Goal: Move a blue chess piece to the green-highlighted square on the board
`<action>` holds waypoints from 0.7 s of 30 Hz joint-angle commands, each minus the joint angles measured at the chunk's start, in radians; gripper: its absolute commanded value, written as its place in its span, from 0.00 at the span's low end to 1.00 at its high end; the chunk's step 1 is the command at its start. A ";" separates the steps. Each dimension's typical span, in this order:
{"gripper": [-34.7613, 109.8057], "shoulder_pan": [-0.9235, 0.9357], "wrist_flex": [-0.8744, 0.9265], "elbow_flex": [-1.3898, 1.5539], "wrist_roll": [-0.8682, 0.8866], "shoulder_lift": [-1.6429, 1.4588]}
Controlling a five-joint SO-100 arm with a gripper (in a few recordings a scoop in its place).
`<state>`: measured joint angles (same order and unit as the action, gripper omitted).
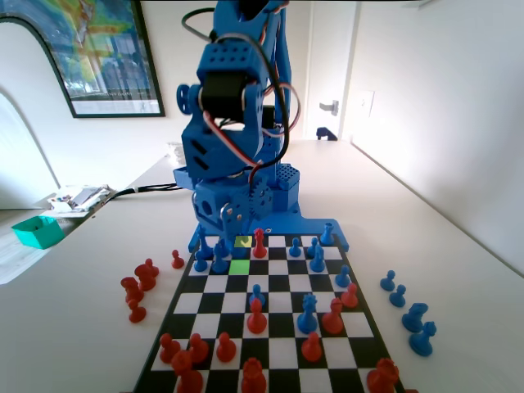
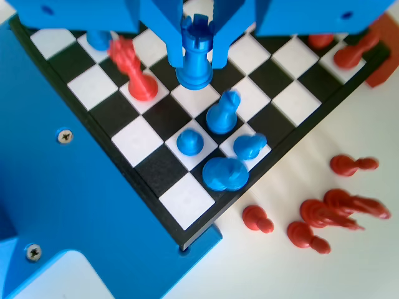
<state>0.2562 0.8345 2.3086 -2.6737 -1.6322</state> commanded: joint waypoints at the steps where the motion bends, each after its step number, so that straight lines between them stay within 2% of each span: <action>1: 0.25 0.006 -0.015 0.002 0.000 -0.008; 21: 0.25 0.003 -0.152 0.048 0.026 0.048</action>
<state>0.2516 0.7010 2.3439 -2.6369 -1.5585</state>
